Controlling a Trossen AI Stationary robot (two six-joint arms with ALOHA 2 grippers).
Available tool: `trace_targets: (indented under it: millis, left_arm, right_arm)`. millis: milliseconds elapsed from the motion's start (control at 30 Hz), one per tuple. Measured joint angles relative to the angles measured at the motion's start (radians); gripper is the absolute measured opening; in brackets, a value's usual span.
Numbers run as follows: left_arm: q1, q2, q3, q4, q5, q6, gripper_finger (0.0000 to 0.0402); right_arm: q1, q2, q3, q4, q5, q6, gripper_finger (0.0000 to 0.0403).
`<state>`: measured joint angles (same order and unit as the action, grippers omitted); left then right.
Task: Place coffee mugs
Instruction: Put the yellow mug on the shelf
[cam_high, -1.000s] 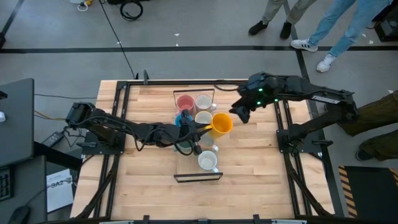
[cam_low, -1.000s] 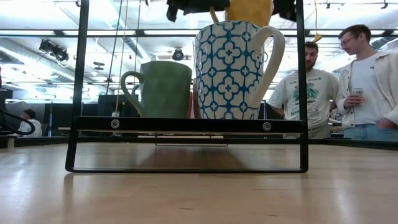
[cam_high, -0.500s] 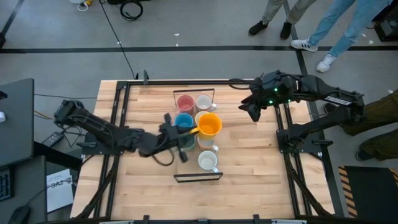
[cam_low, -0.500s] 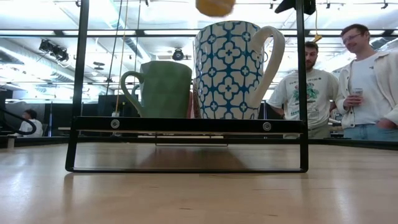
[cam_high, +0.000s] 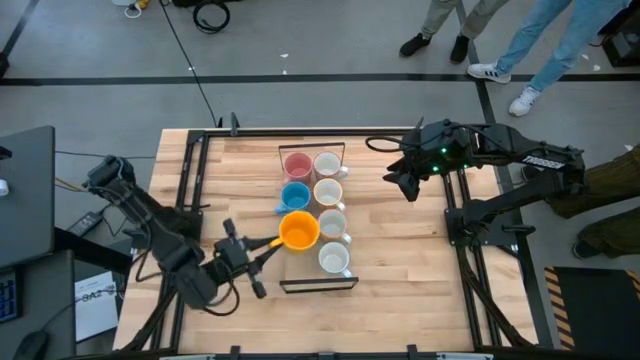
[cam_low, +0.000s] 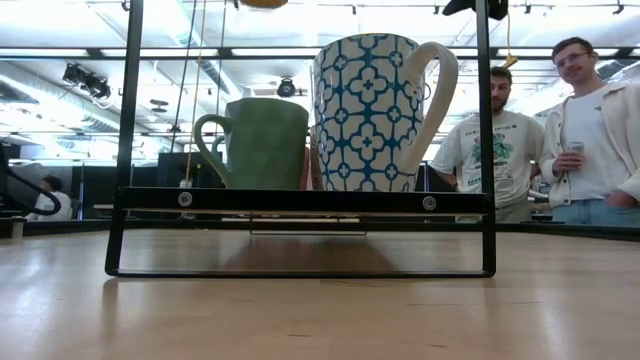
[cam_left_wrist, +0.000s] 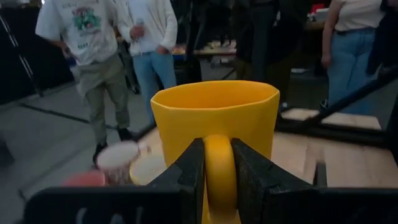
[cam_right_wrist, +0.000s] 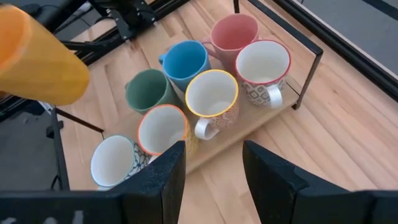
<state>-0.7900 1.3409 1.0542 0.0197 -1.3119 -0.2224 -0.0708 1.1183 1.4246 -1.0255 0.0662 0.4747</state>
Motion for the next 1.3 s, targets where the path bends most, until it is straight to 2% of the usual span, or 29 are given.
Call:
trace_targets:
  millis: [167,333,433,700,1033,1300]
  left_arm:
    - [-0.047,0.000,-0.067,-0.125,-0.007,-0.265,0.0062]
    - [-0.056,0.000,-0.158,-0.118,-0.004,-0.387,0.0062]
    - [-0.054,0.001,-0.210,-0.112,0.032,-0.454,0.0062]
    - [-0.056,0.006,-0.309,0.066,0.101,-0.470,0.0062]
    - [-0.052,0.166,-0.320,0.199,0.111,-0.463,0.0062]
    - [-0.036,0.243,-0.320,0.253,0.108,-0.463,0.0062]
  right_arm:
    - [0.019,0.000,0.000,0.006,-0.004,0.000,0.0165]
    - [0.037,0.000,0.000,0.015,-0.004,0.000,0.0165]
    - [0.044,0.000,0.000,0.024,-0.004,0.000,0.0165]
    - [0.045,0.000,0.000,0.063,-0.004,-0.005,0.0164]
    - [0.045,0.001,0.000,0.067,-0.005,-0.007,0.0164]
    - [0.045,0.001,0.000,0.067,-0.007,-0.007,0.0164]
